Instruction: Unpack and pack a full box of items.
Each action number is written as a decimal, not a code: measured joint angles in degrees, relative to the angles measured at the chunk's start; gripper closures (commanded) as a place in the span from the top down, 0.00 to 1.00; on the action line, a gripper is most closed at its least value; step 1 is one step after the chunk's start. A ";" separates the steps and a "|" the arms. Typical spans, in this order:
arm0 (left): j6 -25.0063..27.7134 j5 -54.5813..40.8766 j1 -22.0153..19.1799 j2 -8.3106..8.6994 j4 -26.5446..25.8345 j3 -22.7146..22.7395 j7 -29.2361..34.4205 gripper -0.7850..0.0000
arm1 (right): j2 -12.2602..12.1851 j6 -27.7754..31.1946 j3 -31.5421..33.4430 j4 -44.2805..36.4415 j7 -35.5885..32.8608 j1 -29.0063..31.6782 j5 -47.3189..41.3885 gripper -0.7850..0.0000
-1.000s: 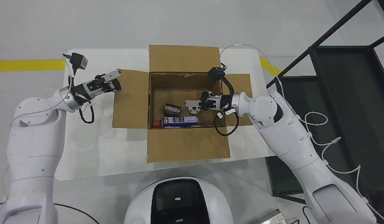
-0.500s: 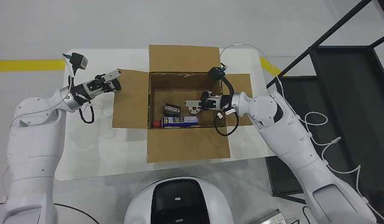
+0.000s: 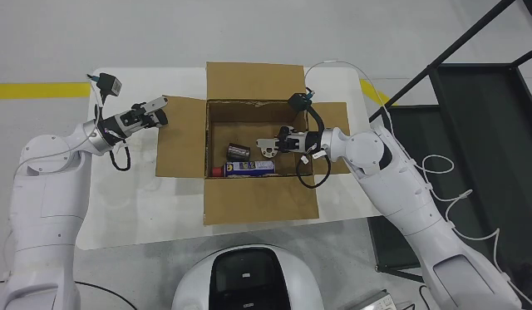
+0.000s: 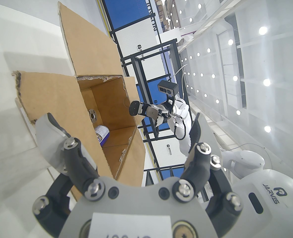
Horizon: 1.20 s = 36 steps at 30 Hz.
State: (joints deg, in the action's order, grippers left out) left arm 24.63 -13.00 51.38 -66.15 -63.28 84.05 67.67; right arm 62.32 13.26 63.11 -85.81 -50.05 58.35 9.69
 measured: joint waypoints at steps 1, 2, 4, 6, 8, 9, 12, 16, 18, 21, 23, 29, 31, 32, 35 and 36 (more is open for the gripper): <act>0.00 0.00 0.00 0.00 0.00 0.00 0.00 1.00 | 0.00 0.00 0.00 0.00 0.00 0.00 0.00 1.00; 0.00 0.00 0.00 0.00 0.00 0.00 0.00 1.00 | 0.00 0.00 0.00 0.00 0.00 0.00 0.00 1.00; 0.00 0.00 0.00 0.00 0.00 0.00 0.00 1.00 | 0.00 0.00 0.00 0.00 0.00 0.00 0.00 1.00; 0.00 0.00 0.00 0.00 0.00 0.00 0.00 1.00 | 0.00 0.00 0.00 0.00 0.00 0.00 0.00 1.00; 0.00 0.00 0.00 0.00 0.00 0.00 0.00 1.00 | 0.00 0.00 0.00 0.00 0.00 0.00 0.00 1.00; 0.00 0.00 0.00 0.00 0.00 0.00 0.00 1.00 | 0.00 0.00 0.00 0.00 0.00 0.00 0.00 1.00; 0.00 0.00 0.00 0.00 0.00 0.00 0.00 1.00 | 0.00 0.00 0.00 0.00 0.00 0.00 0.00 1.00; 0.00 0.00 0.00 0.00 0.00 0.00 0.00 1.00 | 0.00 0.00 0.00 0.00 0.00 0.00 0.00 1.00; 0.00 0.00 0.00 0.00 0.00 0.00 0.00 1.00 | 0.00 0.00 0.00 0.00 0.00 0.00 0.00 1.00; 0.00 0.00 0.00 0.00 0.00 0.00 0.00 1.00 | 0.01 -0.09 -0.01 0.01 0.14 0.09 0.00 1.00; 0.00 0.00 0.00 0.00 0.00 0.00 0.00 1.00 | 0.11 -0.69 -0.31 -0.15 1.09 0.34 0.05 1.00; 0.00 0.00 0.00 0.00 0.00 0.00 0.00 1.00 | 1.14 0.31 -4.69 0.04 3.25 -1.92 3.70 1.00; 0.00 0.00 0.00 0.00 0.00 0.00 0.00 1.00 | 1.66 1.18 -6.89 0.32 4.07 -3.17 6.13 1.00; 0.00 0.00 0.00 0.00 0.00 0.00 0.00 1.00 | 2.06 2.02 -8.35 0.61 4.79 -4.06 7.30 1.00; 0.00 0.00 0.00 0.00 0.00 0.00 0.00 1.00 | 3.11 4.24 -12.03 1.90 6.56 -6.73 11.06 1.00; 0.00 0.00 0.00 0.00 0.00 0.00 0.00 1.00 | 3.43 4.56 -13.14 2.46 7.02 -7.59 12.73 1.00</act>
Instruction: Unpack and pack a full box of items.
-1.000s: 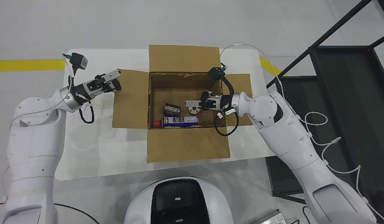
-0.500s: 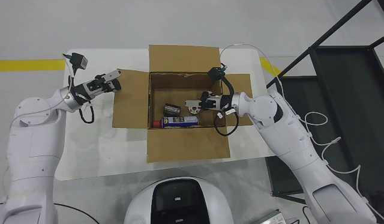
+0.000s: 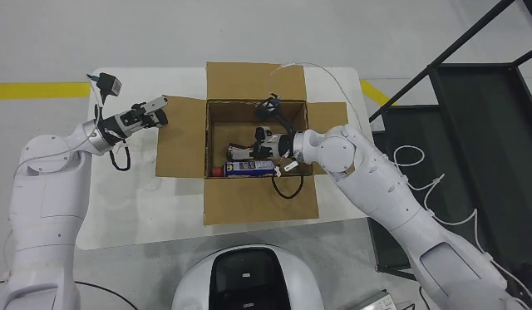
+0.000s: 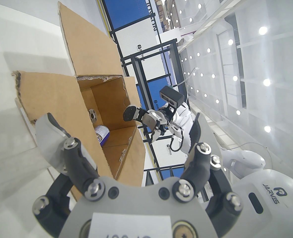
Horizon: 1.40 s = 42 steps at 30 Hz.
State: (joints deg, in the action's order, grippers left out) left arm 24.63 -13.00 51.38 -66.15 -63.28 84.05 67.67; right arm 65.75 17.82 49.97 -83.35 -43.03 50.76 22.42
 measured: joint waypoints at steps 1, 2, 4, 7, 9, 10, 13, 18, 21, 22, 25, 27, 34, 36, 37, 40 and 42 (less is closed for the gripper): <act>0.00 0.00 0.00 0.00 0.00 0.00 0.00 1.00 | 0.34 0.09 -1.06 0.60 0.51 -0.81 1.48 1.00; 0.00 0.00 0.00 0.00 0.00 0.00 0.00 1.00 | 0.80 0.12 -2.34 1.39 1.25 -1.82 2.98 1.00; 0.00 0.00 0.00 0.00 0.00 0.00 0.00 1.00 | 1.51 0.31 -4.07 2.78 2.15 -3.17 4.17 1.00; 0.00 0.00 0.00 0.00 0.00 0.00 0.00 1.00 | 2.49 0.07 -6.28 5.75 2.52 -5.29 5.87 1.00; 0.00 0.00 0.00 0.00 0.00 0.00 0.00 1.00 | 2.56 -0.08 -6.43 6.09 2.55 -5.51 6.07 1.00; 0.00 0.00 0.00 0.00 0.00 0.00 0.00 1.00 | 2.54 -0.09 -6.39 6.04 2.55 -5.48 6.05 1.00; 0.00 0.00 0.00 0.00 0.00 0.00 0.00 1.00 | 2.52 -0.08 -6.36 5.97 2.54 -5.43 6.00 1.00; 0.00 0.00 0.00 0.00 0.00 0.00 0.00 1.00 | 2.53 -0.08 -6.35 5.97 2.58 -5.40 6.02 1.00; 0.00 0.00 0.00 0.00 0.00 0.00 0.00 1.00 | 2.79 -0.05 -7.02 6.62 2.72 -5.83 7.85 1.00; 0.00 0.00 0.00 0.00 0.00 0.00 0.00 1.00 | 2.99 0.41 -7.41 7.05 2.13 -6.46 8.31 1.00; 0.00 0.00 0.00 0.00 0.00 0.00 0.00 1.00 | 4.02 2.65 -9.30 9.63 0.12 -9.48 8.95 1.00; 0.00 0.00 0.00 0.00 0.00 0.00 0.00 1.00 | 5.10 4.42 -11.29 12.12 -1.11 -11.86 9.03 1.00; 0.00 0.00 0.00 0.00 0.00 0.00 0.00 1.00 | 9.64 7.40 -19.24 21.07 -2.77 -18.47 12.79 1.00; 0.00 0.00 0.00 0.00 0.00 0.00 0.00 1.00 | 11.06 6.89 -21.16 23.42 -1.85 -19.64 14.27 1.00; 0.00 0.00 0.00 0.00 0.00 0.00 0.00 1.00 | 11.63 6.47 -21.94 24.32 -1.56 -20.12 15.18 1.00; 0.00 0.00 0.00 0.00 0.00 0.00 0.00 1.00 | 13.45 5.08 -24.19 26.87 -0.86 -21.52 18.06 1.00; 0.00 0.00 0.00 0.00 0.00 0.00 0.00 1.00 | 14.56 4.57 -25.55 28.27 -0.62 -22.38 20.27 1.00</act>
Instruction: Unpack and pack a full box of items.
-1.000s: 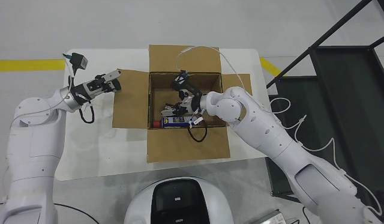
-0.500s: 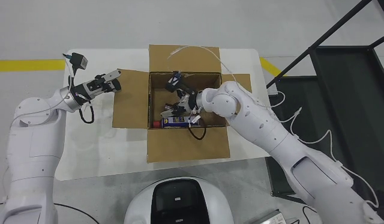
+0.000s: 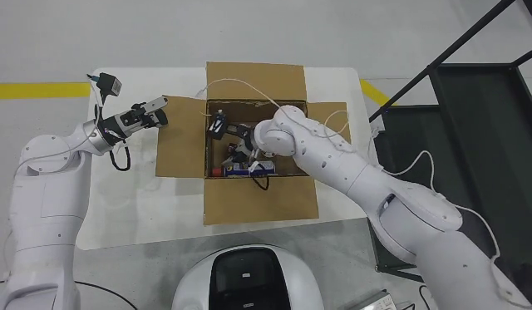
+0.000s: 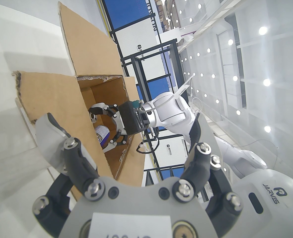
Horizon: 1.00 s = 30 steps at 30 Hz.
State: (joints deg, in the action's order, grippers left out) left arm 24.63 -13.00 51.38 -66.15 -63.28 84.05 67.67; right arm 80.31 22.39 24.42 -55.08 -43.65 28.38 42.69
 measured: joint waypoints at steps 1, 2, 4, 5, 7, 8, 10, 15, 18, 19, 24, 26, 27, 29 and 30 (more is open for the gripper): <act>0.00 0.00 0.00 0.00 0.00 0.00 0.00 1.00 | 0.42 0.01 -0.44 0.59 0.08 -0.30 0.70 1.00; 0.00 0.00 0.00 0.00 0.00 0.00 0.00 1.00 | 0.89 0.16 -0.84 1.32 0.17 -0.68 1.46 1.00; 0.00 0.00 0.00 0.00 0.00 0.00 0.00 1.00 | 1.30 0.69 -0.92 2.05 0.68 -1.03 1.72 1.00; 0.00 0.00 0.00 0.00 0.00 0.00 0.00 1.00 | 1.34 0.83 -0.87 2.16 0.81 -1.05 1.65 1.00; 0.00 0.00 0.00 0.00 0.00 0.00 0.00 1.00 | 1.32 0.84 -0.84 2.13 0.83 -1.04 1.59 1.00; -0.01 0.00 0.00 0.00 -0.01 0.01 -0.01 1.00 | 1.31 0.83 -0.84 2.11 0.81 -1.03 1.58 1.00; -0.40 0.10 0.23 0.15 -0.63 0.53 -0.81 1.00 | 1.30 0.81 -0.84 2.11 0.80 -1.03 1.58 1.00; -0.93 1.97 1.40 1.61 -3.28 5.51 -4.03 1.00 | 1.30 0.81 -0.84 2.11 0.80 -1.03 1.58 1.00; -1.15 3.70 2.07 2.58 -4.32 8.63 -4.70 1.00 | 1.30 0.81 -0.84 2.11 0.80 -1.03 1.58 1.00; -1.34 4.20 2.27 2.84 -4.50 9.45 -4.90 1.00 | 1.30 0.81 -0.84 2.11 0.80 -1.03 1.58 1.00; -1.86 6.71 3.51 4.18 -4.65 13.70 -6.93 1.00 | 1.30 0.81 -0.84 2.11 0.80 -1.03 1.58 1.00; -1.83 7.24 4.13 4.66 -4.75 15.46 -8.20 1.00 | 1.30 0.81 -0.84 2.11 0.80 -1.03 1.58 1.00; -1.82 7.42 4.35 4.83 -4.81 16.17 -8.79 1.00 | 1.30 0.81 -0.84 2.11 0.80 -1.03 1.58 1.00; -1.82 7.52 4.48 4.93 -4.86 16.59 -9.17 1.00 | 1.31 0.81 -0.84 2.11 0.80 -1.03 1.58 1.00; -1.82 7.52 4.47 4.92 -4.86 16.55 -9.15 1.00 | 1.30 0.81 -0.84 2.11 0.80 -1.03 1.58 1.00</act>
State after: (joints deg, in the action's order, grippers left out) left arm 22.81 -5.48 55.85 -61.24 -68.14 100.60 58.52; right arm 81.61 23.20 23.58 -52.97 -42.86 27.36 44.27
